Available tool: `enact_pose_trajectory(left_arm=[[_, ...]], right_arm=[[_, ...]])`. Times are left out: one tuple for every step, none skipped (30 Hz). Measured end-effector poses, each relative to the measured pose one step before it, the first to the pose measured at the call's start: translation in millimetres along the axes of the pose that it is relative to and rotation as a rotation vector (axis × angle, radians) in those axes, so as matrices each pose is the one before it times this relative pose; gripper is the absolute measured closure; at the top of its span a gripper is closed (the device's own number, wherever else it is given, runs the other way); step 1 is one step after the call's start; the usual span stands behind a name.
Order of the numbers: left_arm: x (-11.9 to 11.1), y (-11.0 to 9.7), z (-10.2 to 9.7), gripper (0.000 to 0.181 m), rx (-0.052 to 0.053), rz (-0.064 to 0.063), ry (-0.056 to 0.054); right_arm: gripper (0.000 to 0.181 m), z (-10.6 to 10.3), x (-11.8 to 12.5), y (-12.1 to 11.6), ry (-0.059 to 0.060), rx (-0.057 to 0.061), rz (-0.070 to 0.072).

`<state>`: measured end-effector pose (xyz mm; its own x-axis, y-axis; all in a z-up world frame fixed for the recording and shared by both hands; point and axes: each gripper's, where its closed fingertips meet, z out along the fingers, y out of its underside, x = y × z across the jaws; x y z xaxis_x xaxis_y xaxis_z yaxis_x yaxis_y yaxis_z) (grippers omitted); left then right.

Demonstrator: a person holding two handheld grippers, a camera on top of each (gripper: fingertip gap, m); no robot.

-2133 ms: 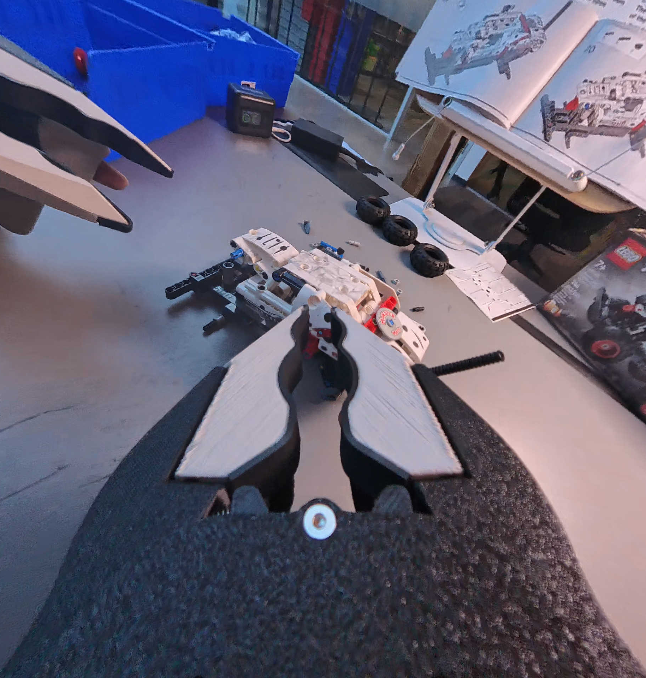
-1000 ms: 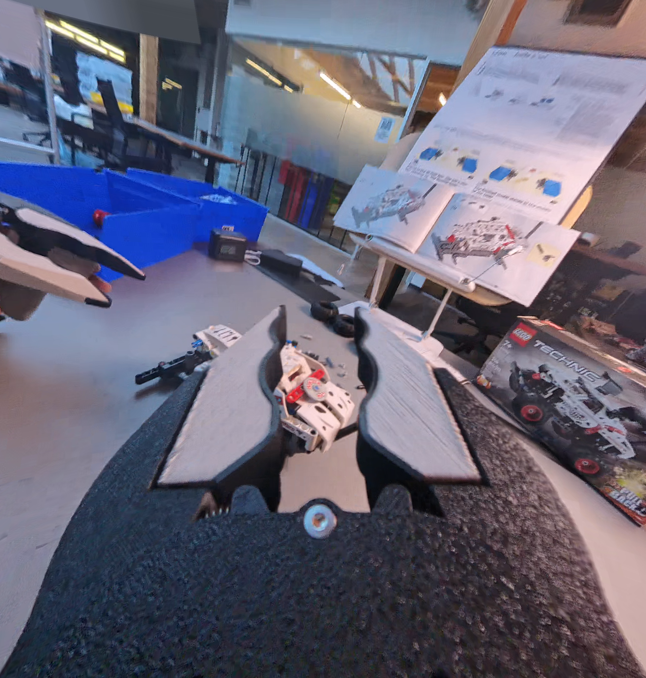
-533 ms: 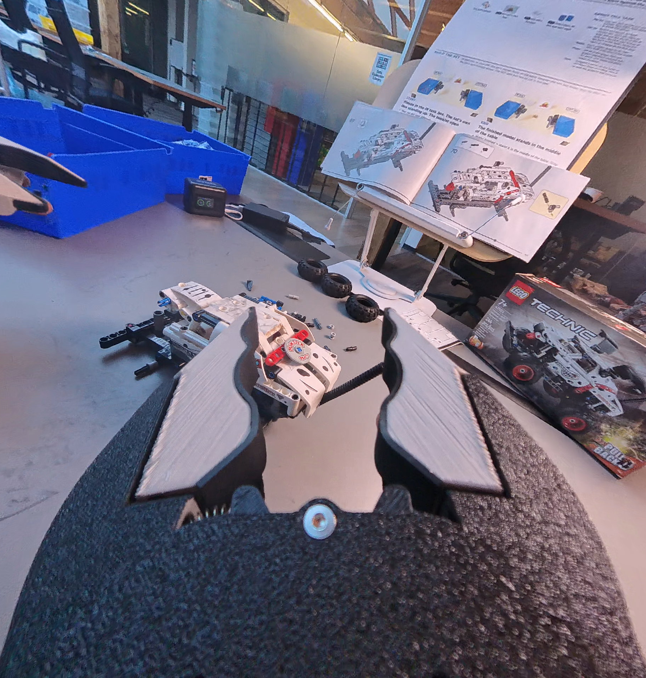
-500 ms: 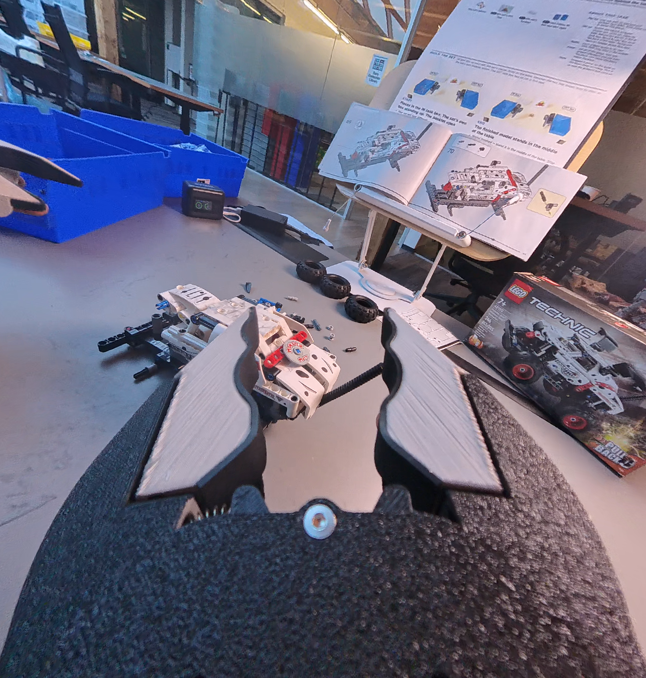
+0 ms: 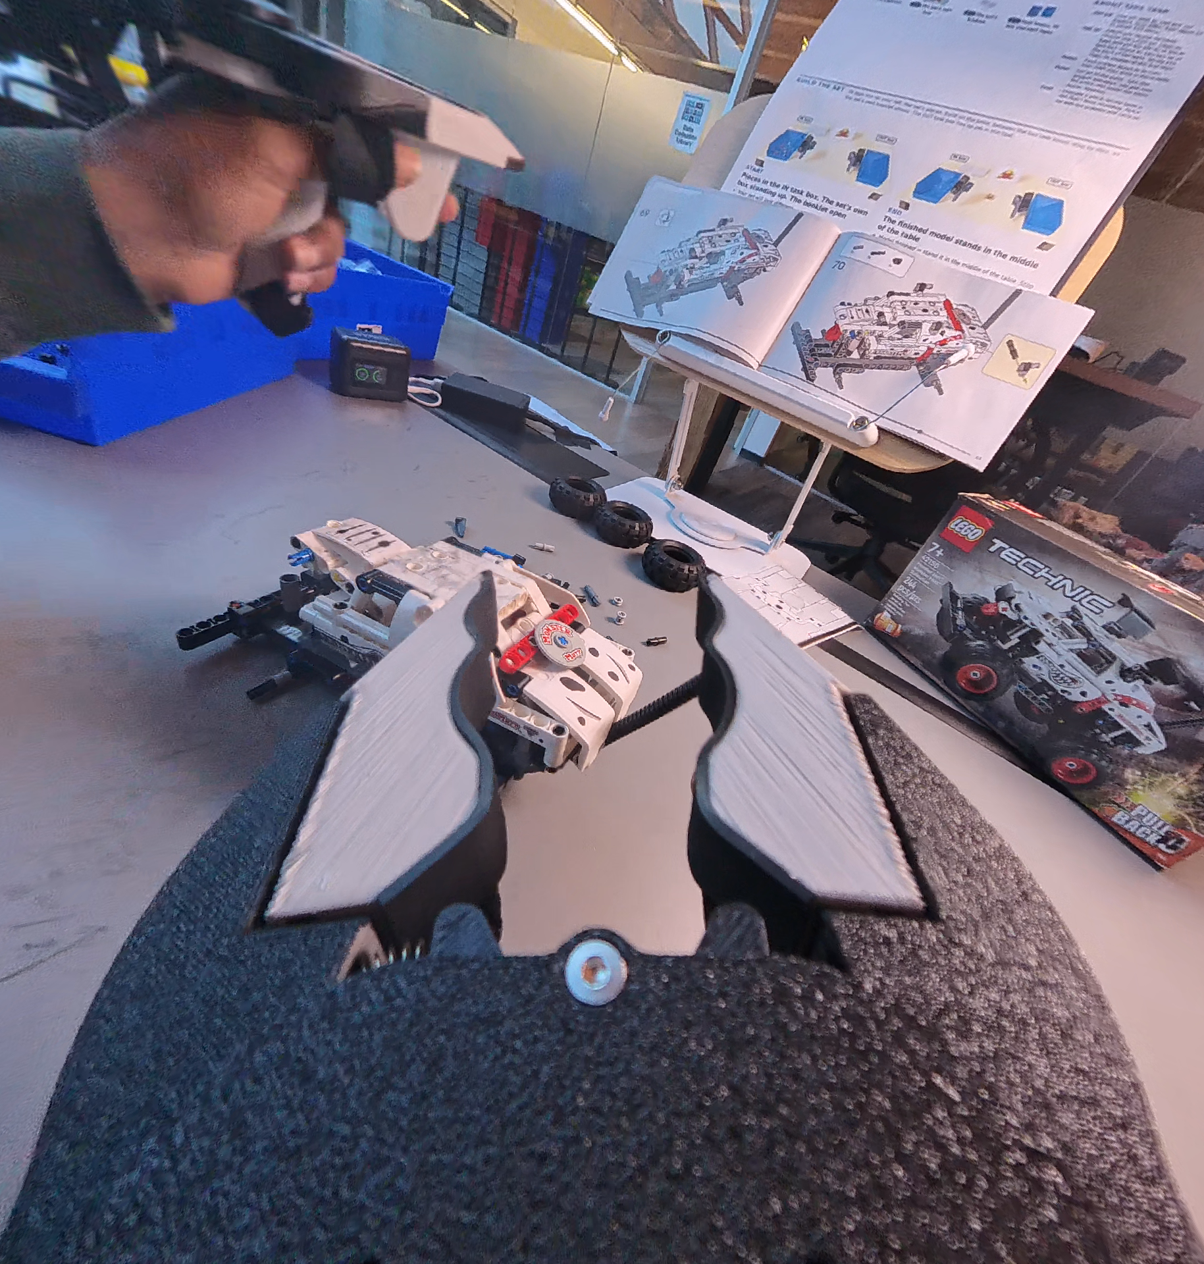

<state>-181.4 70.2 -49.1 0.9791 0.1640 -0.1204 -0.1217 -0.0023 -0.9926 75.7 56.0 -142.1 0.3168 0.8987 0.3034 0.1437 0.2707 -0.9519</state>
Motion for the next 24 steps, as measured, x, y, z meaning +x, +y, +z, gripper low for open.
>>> enact_pose_trajectory(left_arm=[[-13.8, -3.93, 23.93, 0.181, 0.0027, -0.025, -0.026], [-14.12, -0.83, 24.53, 0.181, -0.0115, -0.0268, -0.0278], [-13.08, 0.63, 24.27, 0.181, -0.0148, -0.0127, -0.0259], [-11.18, 1.61, 22.9, 0.181, -0.0136, -0.0034, -0.0174], [-10.36, 3.49, 21.15, 0.181, -0.0165, -0.0082, -0.0165], [-10.31, 5.48, 19.08, 0.181, -0.0242, -0.0178, -0.0222], [-8.34, 5.64, 16.9, 0.181, -0.0243, -0.0192, -0.0156], [-7.44, 4.56, 14.29, 0.181, -0.017, -0.0086, -0.0203], [-5.19, 2.68, 11.69, 0.181, -0.0071, 0.0035, -0.0157], [-4.52, 2.65, 9.85, 0.181, -0.0093, 0.0098, -0.0191], [-2.59, 2.41, 8.43, 0.181, -0.0084, 0.0075, -0.0122], [-1.47, 1.35, 6.81, 0.181, -0.0033, 0.0042, -0.0071], [-1.59, 0.85, 5.49, 0.181, -0.0023, 0.0045, -0.0087], [-0.93, 0.49, 4.01, 0.181, 0.0011, -0.0014, -0.0052], [0.11, -0.06, 2.81, 0.181, 0.0056, -0.0046, 0.0005], [0.2, -0.79, 1.64, 0.181, 0.0082, 0.0032, -0.0018], [0.16, -1.4, 0.72, 0.181, 0.0097, 0.006, -0.0023], [0.68, -1.13, 0.35, 0.181, 0.0059, 0.0007, 0.003], [0.78, -0.98, 0.17, 0.181, 0.0042, -0.0028, 0.0046], [1.07, -1.69, -0.29, 0.181, 0.0067, 0.0002, 0.0054], [1.68, -1.84, -0.61, 0.181, 0.0063, 0.0014, 0.0058], [2.87, -2.07, -0.9, 0.181, 0.0063, 0.0013, 0.0074], [4.57, -2.19, -0.96, 0.181, 0.0092, -0.0001, 0.0134], [5.42, -1.79, -0.66, 0.181, 0.0079, 0.0012, 0.0121]], right_arm=[[0.126, -1.38, 0.96, 0.14, 0.0059, 0.0028, 0.0046], [0.129, -1.44, 0.98, -1.04, 0.0068, 0.009, 0.0102], [0.131, -1.17, 0.6, -0.95, 0.0042, 0.0085, 0.0138], [0.132, -0.62, -0.82, -0.13, -0.0051, 0.0034, 0.0128], [0.132, -0.18, -0.6, 0.52, -0.004, -0.0003, 0.0092], [0.132, 0.04, -0.25, 0.61, -0.0022, -0.0002, 0.003], [0.134, 0.32, -0.32, 1.03, -0.0045, -0.0025, -0.0001], [0.134, 0.58, 0.19, 1.63, -0.002, -0.004, 0.002], [0.135, 0.74, 0.23, 1.97, -0.003, -0.0043, 0.0054], [0.136, 0.82, 0.01, 2.34, -0.0061, -0.0056, 0.0086], [0.136, 0.98, 0.18, 2.64, -0.0053, -0.007, 0.0095], [0.136, 1.02, -0.02, 2.52, -0.0056, -0.0076, 0.0076], [0.136, 0.85, -0.28, 1.93, -0.0061, -0.0062, 0.0053], [0.137, 0.56, -0.18, 1.24, -0.0043, -0.0039, 0.0034], [0.137, 0.35, -0.07, 0.65, -0.0027, -0.0021, 0.0014], [0.137, 0.15, -0.09, 0.34, -0.0019, -0.0007, 0.0005], [0.138, 0.01, 0.16, 0.44, -0.0002, -0.0014, 0.0007], [0.138, 0.04, 0.27, 0.46, 0.0, -0.0014, 0.0009], [0.138, 0.08, 0.43, 0.35, 0.0006, -0.0012, 0.0013], [0.138, -0.04, 0.34, 0.03, 0.0007, -0.0005, 0.0013], [0.139, 0.0, 0.22, -0.01, 0.0004, 0.0004, 0.0008], [0.139, -0.04, 0.22, -0.01, 0.0006, 0.0003, -0.0003], [0.14, 0.04, 0.22, 0.42, 0.0014, -0.001, -0.0016], [0.14, 0.24, 0.21, 0.56, 0.0016, -0.0023, -0.0023]])
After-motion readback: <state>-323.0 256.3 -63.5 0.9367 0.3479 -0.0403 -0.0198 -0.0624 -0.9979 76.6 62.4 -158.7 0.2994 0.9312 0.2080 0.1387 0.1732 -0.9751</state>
